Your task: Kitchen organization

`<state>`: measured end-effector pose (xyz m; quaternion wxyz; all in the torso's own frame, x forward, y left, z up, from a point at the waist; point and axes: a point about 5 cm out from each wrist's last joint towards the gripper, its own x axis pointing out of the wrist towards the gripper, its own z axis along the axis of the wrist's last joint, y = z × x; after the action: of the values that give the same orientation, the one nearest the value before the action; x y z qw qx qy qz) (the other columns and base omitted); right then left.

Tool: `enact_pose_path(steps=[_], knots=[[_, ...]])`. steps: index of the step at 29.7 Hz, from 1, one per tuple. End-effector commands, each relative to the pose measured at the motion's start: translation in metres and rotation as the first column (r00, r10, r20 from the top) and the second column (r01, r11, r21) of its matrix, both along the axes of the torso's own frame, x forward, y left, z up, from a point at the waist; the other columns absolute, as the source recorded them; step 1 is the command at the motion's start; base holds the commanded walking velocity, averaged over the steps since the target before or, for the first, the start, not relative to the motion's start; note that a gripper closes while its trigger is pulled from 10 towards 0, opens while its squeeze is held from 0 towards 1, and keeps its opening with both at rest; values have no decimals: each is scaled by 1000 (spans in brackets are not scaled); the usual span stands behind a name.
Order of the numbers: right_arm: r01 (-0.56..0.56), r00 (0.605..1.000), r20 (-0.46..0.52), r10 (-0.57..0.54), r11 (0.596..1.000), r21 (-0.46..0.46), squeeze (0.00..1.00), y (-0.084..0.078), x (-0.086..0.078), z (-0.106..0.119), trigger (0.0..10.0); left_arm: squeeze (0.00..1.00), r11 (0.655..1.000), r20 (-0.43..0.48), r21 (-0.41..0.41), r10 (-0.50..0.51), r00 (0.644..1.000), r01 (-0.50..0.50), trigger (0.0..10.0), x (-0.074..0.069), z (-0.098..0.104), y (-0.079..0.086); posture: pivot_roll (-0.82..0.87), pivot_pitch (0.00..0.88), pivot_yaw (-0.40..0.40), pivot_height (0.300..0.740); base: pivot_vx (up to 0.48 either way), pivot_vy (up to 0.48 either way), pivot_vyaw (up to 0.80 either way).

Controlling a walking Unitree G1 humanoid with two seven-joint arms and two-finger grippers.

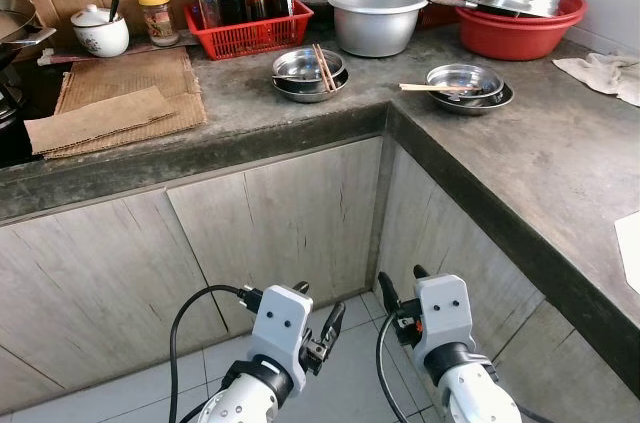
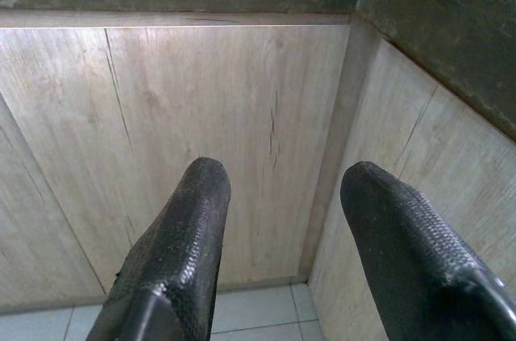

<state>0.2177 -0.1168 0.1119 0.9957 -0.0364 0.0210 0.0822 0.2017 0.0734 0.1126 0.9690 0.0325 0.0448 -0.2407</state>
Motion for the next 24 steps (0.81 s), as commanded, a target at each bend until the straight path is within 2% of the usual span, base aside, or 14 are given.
enact_pose_path(steps=[1,9,15,24], knots=[[11,1000,21,-11,1000,18,0,-1,1,3,10000,0,1000,18,-5,19,1000,-19,10000,2,1,2,203,87,3,740,0,0,0],[57,990,126,-63,997,46,0,-11,14,27,10000,0,993,45,-59,109,993,-106,10000,8,11,10,194,88,3,740,0,0,0],[49,981,184,-58,997,52,0,-8,23,43,10000,0,993,87,-56,112,990,-107,10000,11,15,10,196,86,-3,740,0,0,0],[51,975,215,-60,998,45,0,-7,27,51,10000,0,993,128,-49,111,985,-106,10000,16,20,12,197,86,0,740,34,0,0]])
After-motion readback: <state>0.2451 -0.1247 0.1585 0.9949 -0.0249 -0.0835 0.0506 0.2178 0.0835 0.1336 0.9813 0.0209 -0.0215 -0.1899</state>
